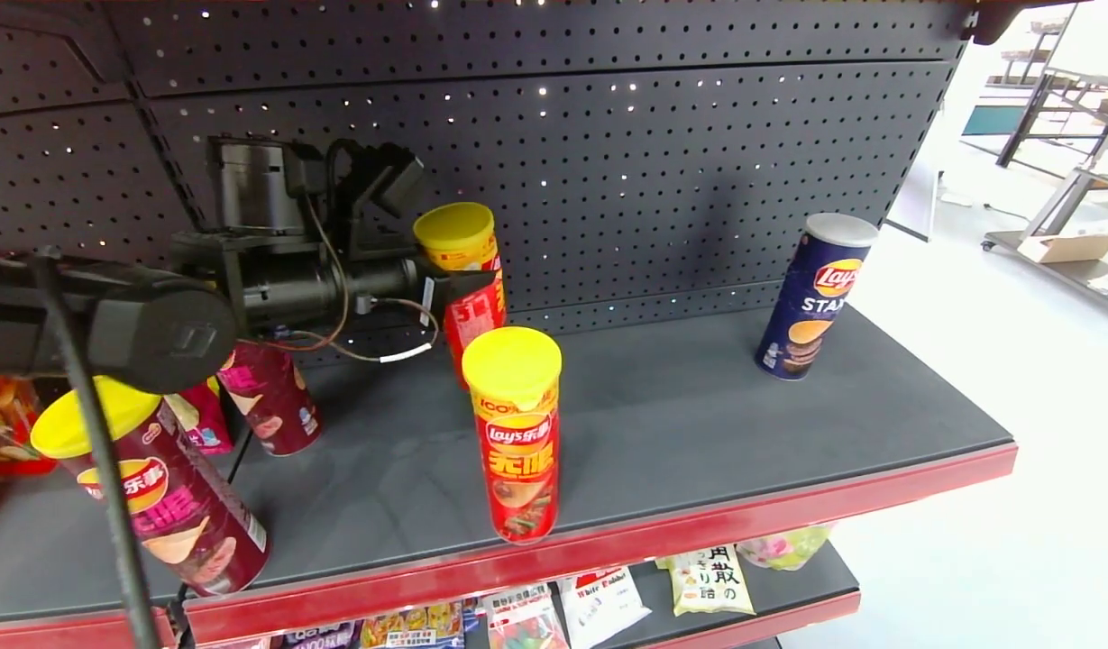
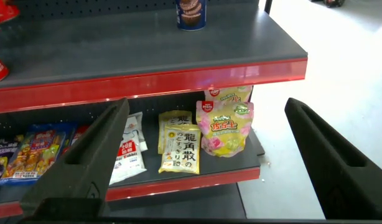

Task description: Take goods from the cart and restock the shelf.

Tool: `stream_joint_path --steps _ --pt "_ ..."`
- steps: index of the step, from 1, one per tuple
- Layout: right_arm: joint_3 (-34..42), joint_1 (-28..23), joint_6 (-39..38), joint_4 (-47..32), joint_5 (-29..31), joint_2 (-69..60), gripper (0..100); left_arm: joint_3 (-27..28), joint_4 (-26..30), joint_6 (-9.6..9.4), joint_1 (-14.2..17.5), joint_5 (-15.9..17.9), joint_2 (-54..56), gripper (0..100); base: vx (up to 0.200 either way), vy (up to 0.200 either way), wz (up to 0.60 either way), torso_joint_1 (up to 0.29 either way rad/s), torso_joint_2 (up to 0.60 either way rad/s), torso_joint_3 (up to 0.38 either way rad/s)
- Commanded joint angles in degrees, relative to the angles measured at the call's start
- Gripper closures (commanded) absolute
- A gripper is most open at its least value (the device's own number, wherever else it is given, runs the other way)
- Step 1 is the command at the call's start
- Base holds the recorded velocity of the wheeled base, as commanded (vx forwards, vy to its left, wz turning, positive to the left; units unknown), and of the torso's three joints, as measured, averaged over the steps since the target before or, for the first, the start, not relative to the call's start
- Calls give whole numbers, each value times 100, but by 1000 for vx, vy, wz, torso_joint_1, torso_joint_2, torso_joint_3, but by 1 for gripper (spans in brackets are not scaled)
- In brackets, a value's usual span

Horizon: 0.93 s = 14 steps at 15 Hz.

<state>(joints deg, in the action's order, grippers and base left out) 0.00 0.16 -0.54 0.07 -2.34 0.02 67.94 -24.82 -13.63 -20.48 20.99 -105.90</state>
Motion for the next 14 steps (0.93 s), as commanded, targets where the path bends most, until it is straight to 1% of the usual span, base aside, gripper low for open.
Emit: stream_joint_path --steps 1,8,11,14 --pt "0 2 1 1 -3 -2 0 317 -102 -8 9 1 -599 100 0 0 0 0 0 0" --pt "0 2 1 1 -3 -2 0 431 -76 45 -26 54 -792 100 0 0 0 0 0 0" --pt "0 2 1 1 -3 -2 0 440 -58 53 -35 212 -801 100 0 0 0 0 0 0" --pt "0 2 1 1 -3 -2 0 440 -58 45 -35 256 -792 100 0 0 0 0 0 0"
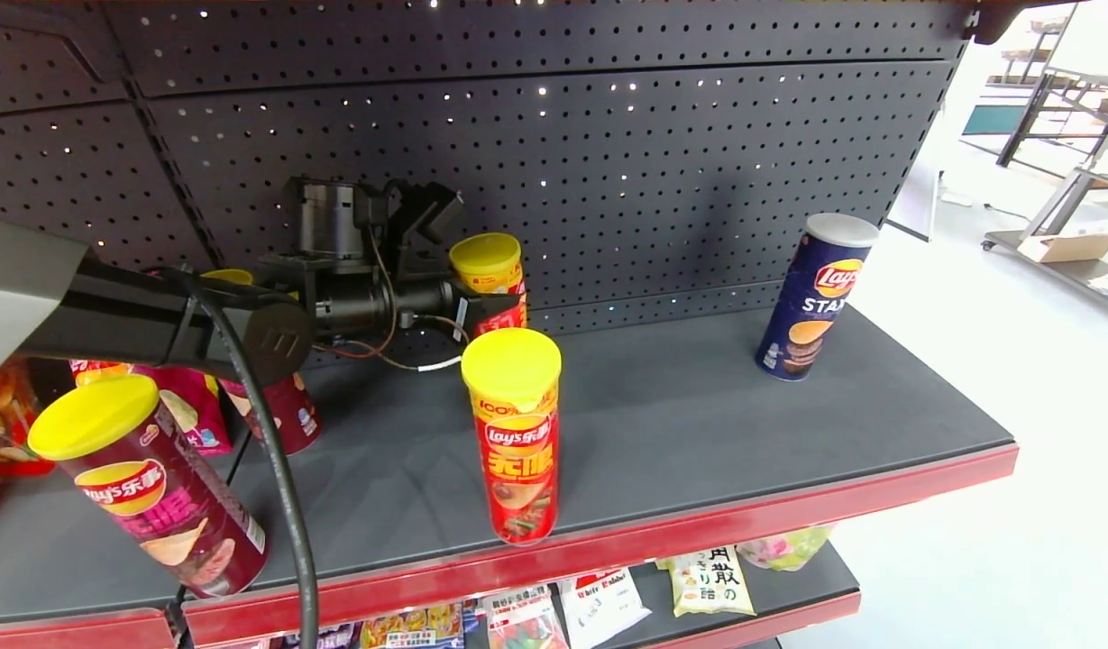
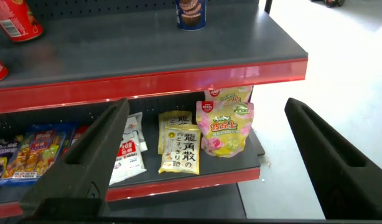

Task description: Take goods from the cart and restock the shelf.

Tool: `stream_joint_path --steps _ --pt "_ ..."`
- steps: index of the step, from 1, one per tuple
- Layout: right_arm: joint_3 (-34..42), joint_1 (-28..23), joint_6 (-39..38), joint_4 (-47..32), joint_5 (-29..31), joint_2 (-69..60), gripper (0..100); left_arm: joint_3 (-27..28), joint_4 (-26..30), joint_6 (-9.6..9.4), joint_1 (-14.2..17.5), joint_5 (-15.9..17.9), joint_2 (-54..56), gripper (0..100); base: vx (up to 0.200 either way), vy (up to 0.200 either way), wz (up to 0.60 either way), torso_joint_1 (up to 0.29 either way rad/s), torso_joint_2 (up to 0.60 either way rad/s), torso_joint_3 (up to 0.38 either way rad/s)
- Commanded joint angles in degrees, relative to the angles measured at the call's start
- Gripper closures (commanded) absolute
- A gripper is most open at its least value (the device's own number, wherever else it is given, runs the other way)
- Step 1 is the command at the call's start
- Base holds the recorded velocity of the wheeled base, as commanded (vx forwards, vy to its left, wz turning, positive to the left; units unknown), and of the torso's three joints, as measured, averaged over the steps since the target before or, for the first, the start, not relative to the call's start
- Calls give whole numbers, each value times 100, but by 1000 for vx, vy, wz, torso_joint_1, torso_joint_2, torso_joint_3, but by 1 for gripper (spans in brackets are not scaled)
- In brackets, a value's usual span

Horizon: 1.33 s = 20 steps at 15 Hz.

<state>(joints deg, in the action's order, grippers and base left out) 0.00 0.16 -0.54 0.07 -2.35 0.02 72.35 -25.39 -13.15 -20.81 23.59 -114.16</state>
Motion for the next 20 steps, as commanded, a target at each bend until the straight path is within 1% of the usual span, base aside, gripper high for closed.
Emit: stream_joint_path --steps 1,5,6,13,15,18,20 --pt "0 2 1 1 -2 -2 0 -2 -1 -3 -2 -3 26 100 0 0 0 0 0 0" --pt "0 2 1 1 -2 -2 0 -11 -1 -21 -20 -12 35 100 0 0 0 0 0 0" --pt "0 2 1 1 -2 -2 0 -19 -1 -29 -11 -12 35 0 0 0 0 0 0 0" --pt "0 2 1 1 -2 -2 0 -46 70 -29 -20 -21 123 0 0 0 0 0 0 0" --pt "0 2 1 1 -2 -2 0 -125 70 -38 -2 -65 254 0 0 0 0 0 0 0" --pt "0 2 1 1 -2 -2 0 -652 61 -56 42 -293 703 0 0 0 0 0 0 0" --pt "0 2 1 1 -2 -2 0 -889 61 -56 103 -487 1019 0 0 0 0 0 0 0"
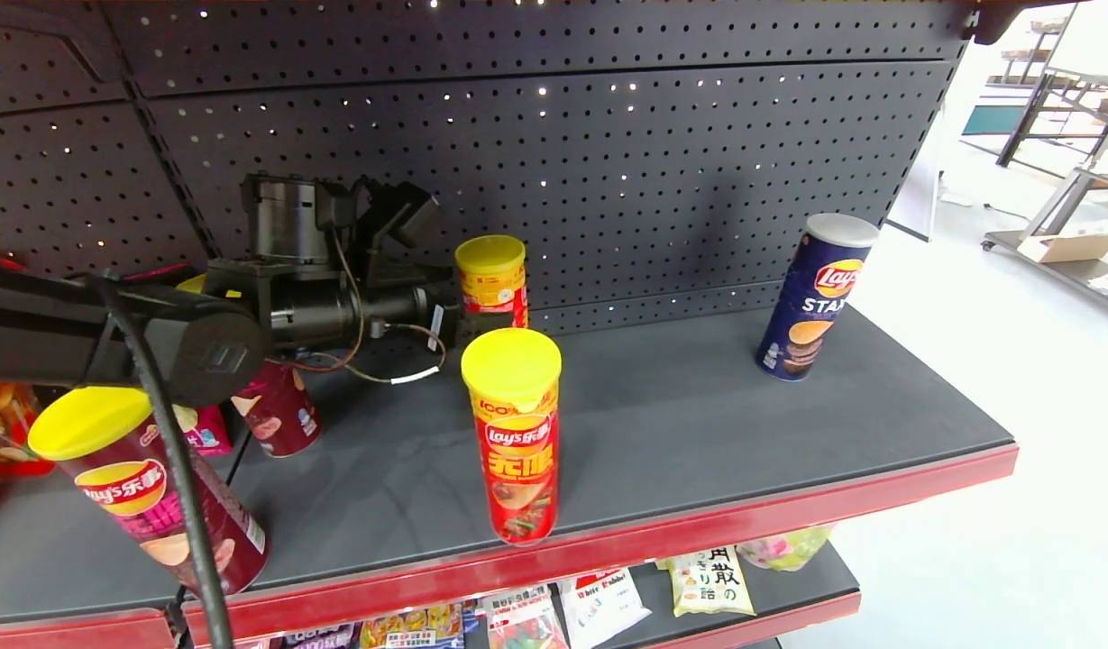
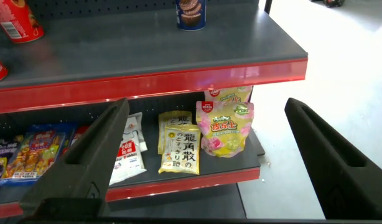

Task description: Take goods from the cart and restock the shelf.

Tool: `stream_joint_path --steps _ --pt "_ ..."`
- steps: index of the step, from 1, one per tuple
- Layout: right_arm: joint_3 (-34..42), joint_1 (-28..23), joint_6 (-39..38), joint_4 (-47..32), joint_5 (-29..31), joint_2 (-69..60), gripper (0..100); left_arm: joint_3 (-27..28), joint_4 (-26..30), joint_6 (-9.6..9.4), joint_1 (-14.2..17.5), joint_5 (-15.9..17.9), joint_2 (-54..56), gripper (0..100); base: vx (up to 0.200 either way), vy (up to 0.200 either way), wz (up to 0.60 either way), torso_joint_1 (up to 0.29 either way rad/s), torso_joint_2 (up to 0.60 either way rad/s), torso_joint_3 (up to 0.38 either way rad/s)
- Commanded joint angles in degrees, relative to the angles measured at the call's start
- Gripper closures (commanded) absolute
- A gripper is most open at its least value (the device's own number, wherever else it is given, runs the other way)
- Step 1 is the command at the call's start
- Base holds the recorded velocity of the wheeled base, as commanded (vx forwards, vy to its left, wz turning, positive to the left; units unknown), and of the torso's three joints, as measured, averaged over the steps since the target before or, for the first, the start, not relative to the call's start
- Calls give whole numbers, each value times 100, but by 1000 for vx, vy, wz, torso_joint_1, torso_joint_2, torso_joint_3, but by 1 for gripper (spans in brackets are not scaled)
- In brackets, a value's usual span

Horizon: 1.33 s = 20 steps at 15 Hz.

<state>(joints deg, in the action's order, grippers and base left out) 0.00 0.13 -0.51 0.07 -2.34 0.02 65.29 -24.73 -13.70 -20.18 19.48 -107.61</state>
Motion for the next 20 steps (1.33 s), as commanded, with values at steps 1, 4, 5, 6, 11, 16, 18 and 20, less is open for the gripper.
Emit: stream_joint_path --steps 1,4,5,6,11,16,18,20 --pt "0 4 -2 1 -3 -2 0 -298 -5 -1 40 -190 495 0 0 0 0 0 0 0" --pt "0 4 -2 1 -3 -2 0 -720 -5 -1 58 -436 961 0 0 0 0 0 0 0" --pt "0 4 -2 1 -3 -2 0 -931 -5 -1 66 -533 1181 0 0 0 0 0 0 0" --pt "0 4 -2 1 -3 -2 0 -1071 -5 -1 66 -656 1348 0 0 0 0 0 0 0" --pt "0 4 -2 1 -3 -2 0 -1458 4 8 58 -955 2350 0 0 0 0 0 0 0" --pt "0 4 -2 1 -3 -2 0 -2864 654 17 75 -1096 4380 0 0 0 0 0 0 0" --pt "0 4 -2 1 -3 -2 0 -3084 1392 25 260 -1175 5320 0 0 0 0 0 0 0" --pt "0 4 -2 1 -3 -2 0 -3145 2421 52 664 -1148 6296 0 0 0 0 0 0 0"
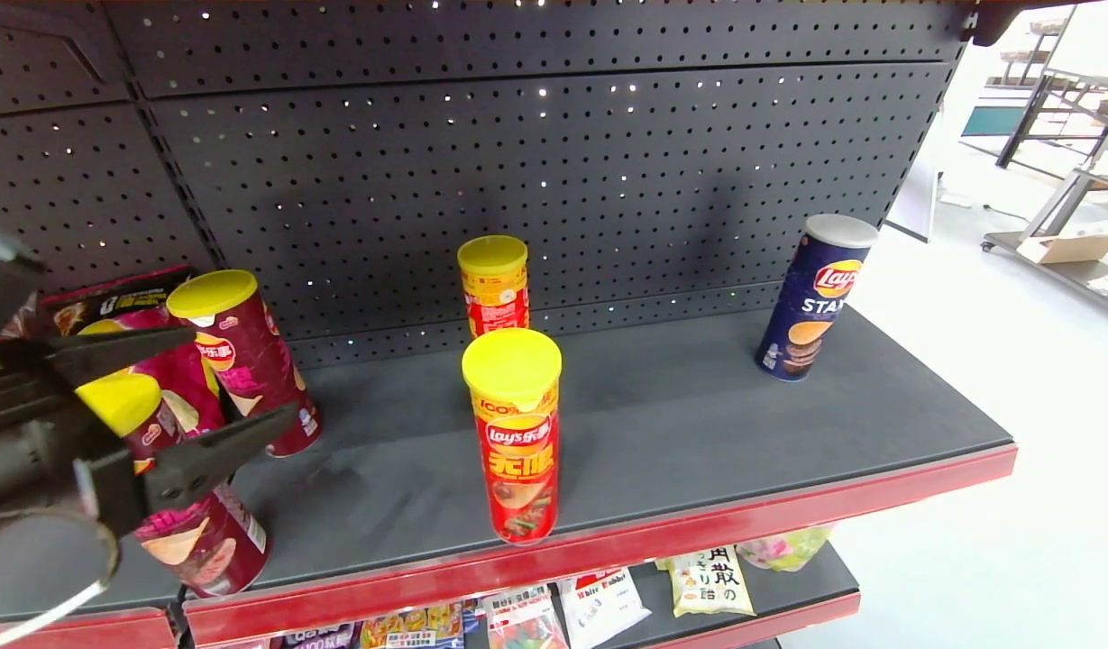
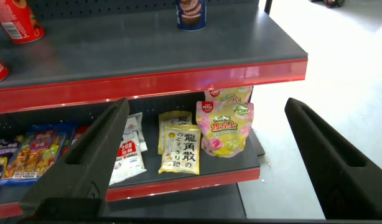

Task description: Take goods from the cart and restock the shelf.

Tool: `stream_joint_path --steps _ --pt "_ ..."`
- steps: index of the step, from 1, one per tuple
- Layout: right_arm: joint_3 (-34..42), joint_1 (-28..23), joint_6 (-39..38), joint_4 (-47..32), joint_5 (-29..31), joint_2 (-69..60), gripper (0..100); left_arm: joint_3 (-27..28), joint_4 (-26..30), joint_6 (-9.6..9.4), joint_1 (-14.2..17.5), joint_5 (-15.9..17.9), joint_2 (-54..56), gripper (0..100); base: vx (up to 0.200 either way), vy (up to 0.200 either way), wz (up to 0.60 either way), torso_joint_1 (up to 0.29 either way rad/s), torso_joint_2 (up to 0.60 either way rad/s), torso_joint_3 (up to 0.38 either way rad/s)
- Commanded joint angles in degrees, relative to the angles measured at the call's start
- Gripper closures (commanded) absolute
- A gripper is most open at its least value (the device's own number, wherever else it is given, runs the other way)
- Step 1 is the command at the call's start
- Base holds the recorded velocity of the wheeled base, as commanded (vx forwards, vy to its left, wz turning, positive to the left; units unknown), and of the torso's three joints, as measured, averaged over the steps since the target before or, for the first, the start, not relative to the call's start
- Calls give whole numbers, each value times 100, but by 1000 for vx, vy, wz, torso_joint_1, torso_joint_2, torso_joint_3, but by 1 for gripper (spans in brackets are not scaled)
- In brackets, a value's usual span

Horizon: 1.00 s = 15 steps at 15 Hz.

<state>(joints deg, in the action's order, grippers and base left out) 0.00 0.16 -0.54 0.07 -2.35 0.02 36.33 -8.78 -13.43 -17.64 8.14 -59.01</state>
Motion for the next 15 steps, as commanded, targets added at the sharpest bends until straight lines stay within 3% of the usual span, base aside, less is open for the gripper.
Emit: stream_joint_path --steps 1,2,3,4,6,7,8,9,10,11,13,15 --pt "0 2 1 1 -2 -2 0 -249 1335 122 665 -15 1858 0 0 0 0 0 0 0" --pt "0 2 1 1 -2 -2 0 -258 1634 306 762 -32 2131 0 0 0 0 0 0 0" --pt "0 2 1 1 -2 -2 0 -354 2231 869 841 -94 2799 0 0 0 0 0 0 0" --pt "0 2 1 1 -2 -2 0 -398 2636 904 867 -296 3265 0 0 0 0 0 0 0" --pt "0 2 1 1 -2 -2 0 -337 3567 939 867 -1025 3994 0 0 0 0 0 0 0" --pt "0 2 1 1 -2 -2 0 -398 3813 983 859 -1140 4346 0 0 0 0 0 0 0" --pt "0 2 1 1 -2 -2 0 -407 3831 983 859 -1140 4372 0 0 0 0 0 0 0" --pt "0 2 1 1 -2 -2 0 -592 3919 1124 867 -1175 4724 0 0 0 0 0 0 0" --pt "0 2 1 1 -2 -2 0 -864 3936 1423 938 -1210 5110 0 0 0 0 0 0 0" --pt "0 2 1 1 -2 -2 0 -1066 3936 1519 1096 -1263 5286 0 0 0 0 0 0 0" --pt "0 2 10 1 -11 -2 0 -1321 3919 1528 1193 -1843 5348 0 0 0 0 0 0 0" --pt "0 2 18 1 7 -2 0 -1436 3928 1572 1193 -2045 5348 0 0 0 0 0 0 0"
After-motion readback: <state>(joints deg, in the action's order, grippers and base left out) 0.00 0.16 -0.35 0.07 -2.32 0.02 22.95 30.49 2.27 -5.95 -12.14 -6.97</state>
